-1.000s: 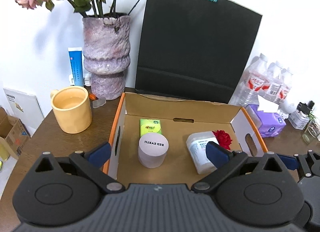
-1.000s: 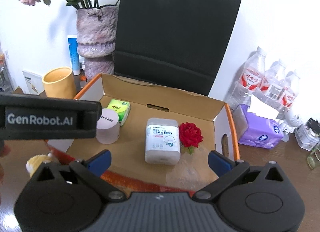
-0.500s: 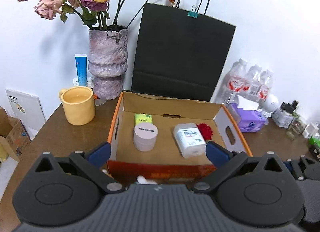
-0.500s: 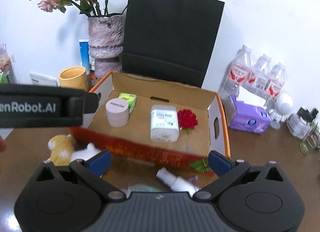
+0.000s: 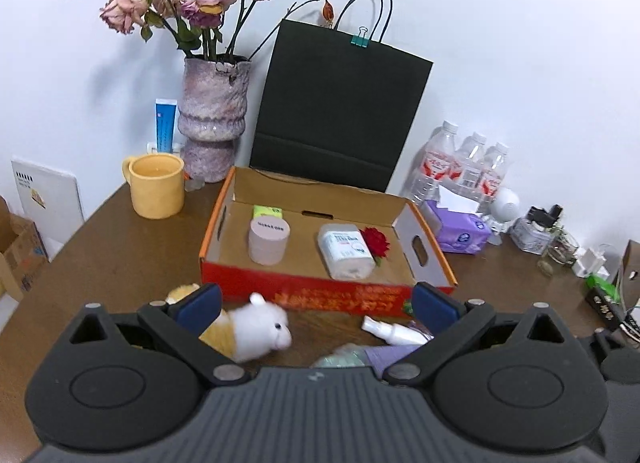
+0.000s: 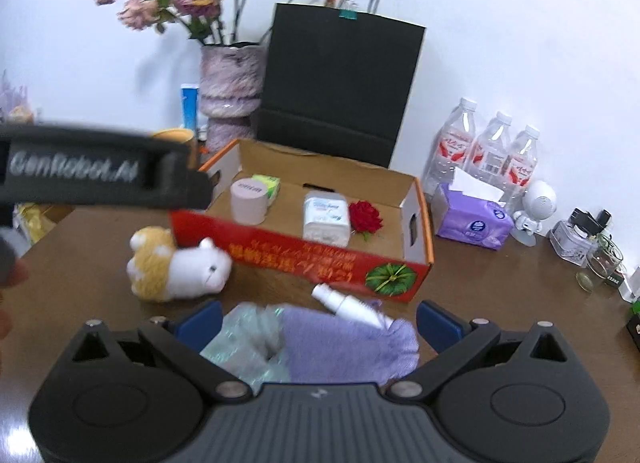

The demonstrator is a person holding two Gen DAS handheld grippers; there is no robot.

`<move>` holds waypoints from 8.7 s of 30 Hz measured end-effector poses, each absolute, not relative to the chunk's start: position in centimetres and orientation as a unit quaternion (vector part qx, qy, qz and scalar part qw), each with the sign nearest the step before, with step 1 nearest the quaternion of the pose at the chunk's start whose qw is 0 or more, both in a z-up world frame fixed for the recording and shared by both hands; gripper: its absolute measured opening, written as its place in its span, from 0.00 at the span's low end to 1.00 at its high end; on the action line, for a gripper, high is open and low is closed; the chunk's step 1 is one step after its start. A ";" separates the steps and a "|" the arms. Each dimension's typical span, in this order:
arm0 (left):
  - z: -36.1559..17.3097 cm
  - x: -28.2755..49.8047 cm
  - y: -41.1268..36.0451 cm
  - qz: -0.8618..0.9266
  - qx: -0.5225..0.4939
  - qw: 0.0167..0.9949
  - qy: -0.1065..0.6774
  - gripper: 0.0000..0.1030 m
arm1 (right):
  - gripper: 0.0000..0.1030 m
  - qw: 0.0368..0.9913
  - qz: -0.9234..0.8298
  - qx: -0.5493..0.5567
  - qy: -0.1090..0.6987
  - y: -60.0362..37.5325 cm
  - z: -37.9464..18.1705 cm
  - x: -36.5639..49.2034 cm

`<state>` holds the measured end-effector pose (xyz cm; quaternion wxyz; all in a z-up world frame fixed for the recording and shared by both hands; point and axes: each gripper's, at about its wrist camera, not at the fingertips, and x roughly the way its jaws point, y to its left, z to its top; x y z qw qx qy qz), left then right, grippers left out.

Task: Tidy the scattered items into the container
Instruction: 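Lift both open tools out of the box back over the table, then move both open tools toward the iridescent bag and purple pouch, then close left tool on iridescent bag while right tool grasps purple pouch, then lift and carry iridescent bag and purple pouch over the cardboard box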

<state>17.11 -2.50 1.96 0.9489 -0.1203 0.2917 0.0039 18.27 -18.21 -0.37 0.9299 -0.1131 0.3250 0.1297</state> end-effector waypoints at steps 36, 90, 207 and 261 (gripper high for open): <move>-0.3 2.8 -2.8 0.025 -0.113 0.959 0.259 1.00 | 1.00 0.950 0.114 -0.104 0.273 -20.9 -1.9 6.1; -5.2 2.7 -1.7 0.009 -0.127 0.945 0.300 1.00 | 1.00 0.946 0.097 -0.063 0.302 -22.3 -7.5 6.3; -6.8 7.7 0.3 -0.086 -0.063 0.968 0.228 0.07 | 0.01 0.956 0.185 0.101 0.206 -25.7 -9.9 12.3; 6.6 11.1 2.0 -0.086 -0.040 0.974 0.208 0.07 | 0.01 0.961 0.173 0.079 0.200 -21.4 4.7 15.6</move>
